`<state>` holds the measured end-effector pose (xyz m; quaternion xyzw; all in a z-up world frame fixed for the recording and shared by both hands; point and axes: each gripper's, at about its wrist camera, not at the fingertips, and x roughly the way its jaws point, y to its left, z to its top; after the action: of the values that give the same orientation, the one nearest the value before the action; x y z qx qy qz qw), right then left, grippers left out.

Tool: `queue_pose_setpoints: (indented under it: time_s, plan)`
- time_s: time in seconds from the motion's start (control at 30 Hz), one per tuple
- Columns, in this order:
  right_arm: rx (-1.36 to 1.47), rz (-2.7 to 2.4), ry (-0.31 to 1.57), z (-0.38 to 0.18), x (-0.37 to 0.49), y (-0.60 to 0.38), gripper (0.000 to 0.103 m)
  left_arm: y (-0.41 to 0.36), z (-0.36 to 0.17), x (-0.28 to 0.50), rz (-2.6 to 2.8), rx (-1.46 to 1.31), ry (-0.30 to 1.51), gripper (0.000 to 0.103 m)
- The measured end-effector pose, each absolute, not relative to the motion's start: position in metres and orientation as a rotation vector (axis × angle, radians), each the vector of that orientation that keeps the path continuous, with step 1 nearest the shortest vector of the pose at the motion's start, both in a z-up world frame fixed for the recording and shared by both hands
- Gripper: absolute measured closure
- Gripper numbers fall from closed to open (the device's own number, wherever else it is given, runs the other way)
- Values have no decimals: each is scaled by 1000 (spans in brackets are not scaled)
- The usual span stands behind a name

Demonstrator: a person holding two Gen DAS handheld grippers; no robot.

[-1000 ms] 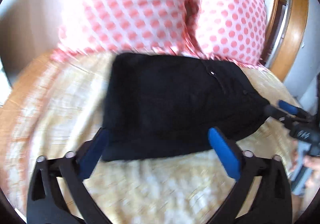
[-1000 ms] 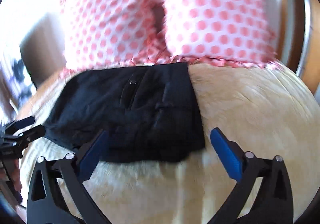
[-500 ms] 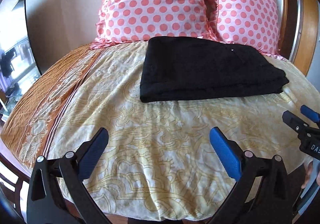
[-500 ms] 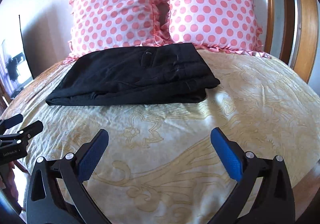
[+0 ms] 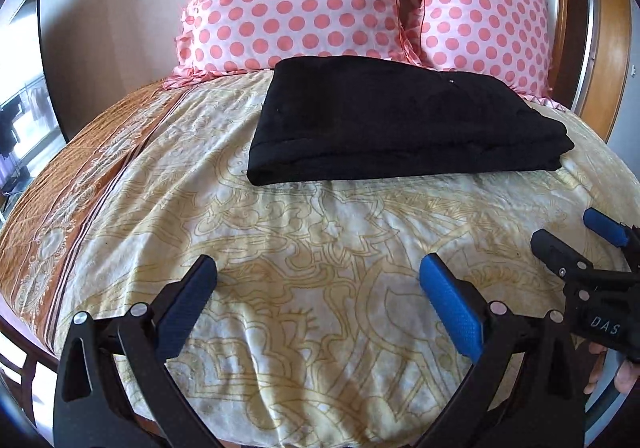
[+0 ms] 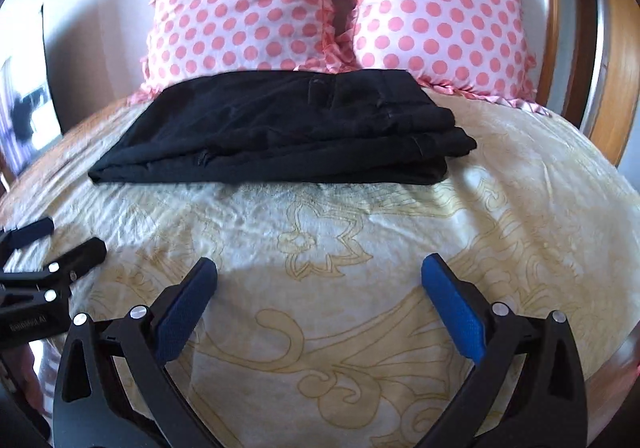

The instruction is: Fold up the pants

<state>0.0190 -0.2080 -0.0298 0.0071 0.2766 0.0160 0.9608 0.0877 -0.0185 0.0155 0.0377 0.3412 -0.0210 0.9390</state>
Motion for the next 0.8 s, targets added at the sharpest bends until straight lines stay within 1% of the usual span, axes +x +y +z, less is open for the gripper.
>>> queue_pose_setpoints:
  time_s: [0.13, 0.8]
  plan:
    - [18, 18, 534, -31, 17, -207, 1, -18, 15, 87, -44, 78, 681, 2]
    - [16, 22, 537, -30, 27, -204, 1, -20, 15, 93, -26, 67, 686, 2]
